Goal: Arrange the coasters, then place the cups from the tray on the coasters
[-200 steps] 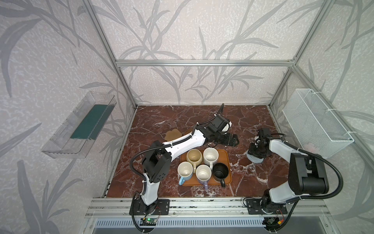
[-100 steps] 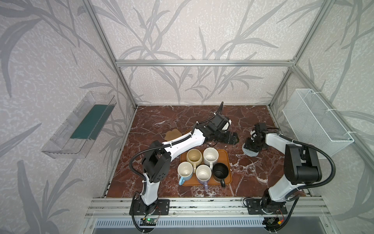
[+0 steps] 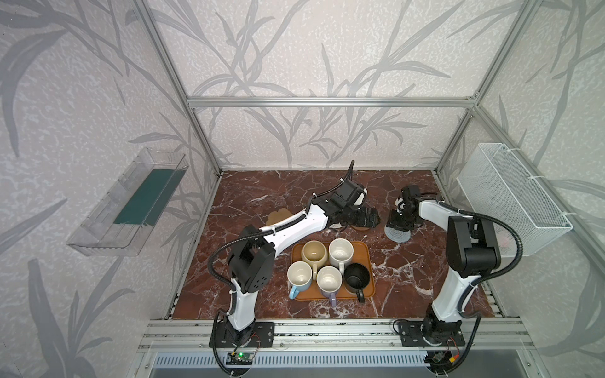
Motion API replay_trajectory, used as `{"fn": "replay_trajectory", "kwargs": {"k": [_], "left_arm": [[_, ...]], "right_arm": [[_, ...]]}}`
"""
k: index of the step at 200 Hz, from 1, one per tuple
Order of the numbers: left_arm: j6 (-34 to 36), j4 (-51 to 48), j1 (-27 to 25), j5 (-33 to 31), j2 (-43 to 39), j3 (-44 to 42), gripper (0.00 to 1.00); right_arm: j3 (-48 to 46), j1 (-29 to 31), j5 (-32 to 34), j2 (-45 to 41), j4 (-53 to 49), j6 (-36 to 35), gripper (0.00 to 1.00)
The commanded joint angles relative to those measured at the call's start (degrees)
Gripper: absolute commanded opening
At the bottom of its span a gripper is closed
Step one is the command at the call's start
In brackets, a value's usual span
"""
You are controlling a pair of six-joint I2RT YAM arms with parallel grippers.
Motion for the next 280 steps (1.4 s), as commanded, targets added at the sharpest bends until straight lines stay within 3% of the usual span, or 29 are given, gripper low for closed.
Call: {"fn": "replay_trajectory", "kwargs": {"k": [1,50,182,280], "left_arm": [[0.4,-1.4,0.4,-1.3,-1.4,1.2,0.96],[0.0,-1.2,0.4,-1.1,-1.8,0.5,0.96],[-0.2,0.3,0.4,-1.1,-3.1,-1.0,0.96],[-0.2,0.5,0.4,-1.1,-3.4,-2.0,0.96]], "right_arm": [[2.3,2.1,-0.9,3.2,-1.9,-0.9,0.37],[2.0,3.2,2.5,1.1,-2.0,-0.7,0.37],[-3.2,3.0,2.7,-5.6,-0.6,-0.4,0.38],[-2.2,3.0,1.8,-0.9,-0.2,-0.3,0.38]]}}
